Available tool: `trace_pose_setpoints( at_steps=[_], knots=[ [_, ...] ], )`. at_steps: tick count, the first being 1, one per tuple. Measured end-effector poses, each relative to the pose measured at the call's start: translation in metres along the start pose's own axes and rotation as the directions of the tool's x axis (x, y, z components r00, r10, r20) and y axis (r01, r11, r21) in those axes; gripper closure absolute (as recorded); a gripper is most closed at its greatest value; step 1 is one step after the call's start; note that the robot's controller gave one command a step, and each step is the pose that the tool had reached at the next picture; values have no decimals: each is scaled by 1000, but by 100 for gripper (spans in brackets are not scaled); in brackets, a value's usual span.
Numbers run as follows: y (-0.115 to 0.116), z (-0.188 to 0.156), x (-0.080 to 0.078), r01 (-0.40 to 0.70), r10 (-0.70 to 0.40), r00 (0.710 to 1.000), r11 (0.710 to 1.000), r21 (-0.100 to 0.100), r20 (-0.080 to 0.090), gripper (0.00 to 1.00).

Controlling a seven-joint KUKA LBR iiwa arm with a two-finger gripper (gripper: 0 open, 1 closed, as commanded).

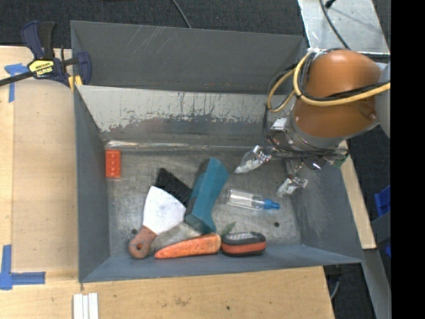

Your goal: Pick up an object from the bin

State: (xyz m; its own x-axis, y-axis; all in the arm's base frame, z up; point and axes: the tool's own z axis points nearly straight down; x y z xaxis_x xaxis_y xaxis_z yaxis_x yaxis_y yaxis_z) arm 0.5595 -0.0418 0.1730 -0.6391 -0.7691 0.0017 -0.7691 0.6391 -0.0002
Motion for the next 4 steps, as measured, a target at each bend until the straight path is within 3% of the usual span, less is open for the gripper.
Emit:
trace_pose_setpoints(
  at_steps=[1, 2, 3, 4],
  knots=[
    [-10, -22, -61, 43, -43, 999, 999, -3, -1, 0],
    [1, -31, -41, 231, -232, 973, 973, 5, 10, 0],
    [-8, 3, 1, 302, -302, 953, 953, 4, 3, 0],
    [-9, 17, 7, 198, -198, 980, 980, -1, 2, 0]
  ],
)
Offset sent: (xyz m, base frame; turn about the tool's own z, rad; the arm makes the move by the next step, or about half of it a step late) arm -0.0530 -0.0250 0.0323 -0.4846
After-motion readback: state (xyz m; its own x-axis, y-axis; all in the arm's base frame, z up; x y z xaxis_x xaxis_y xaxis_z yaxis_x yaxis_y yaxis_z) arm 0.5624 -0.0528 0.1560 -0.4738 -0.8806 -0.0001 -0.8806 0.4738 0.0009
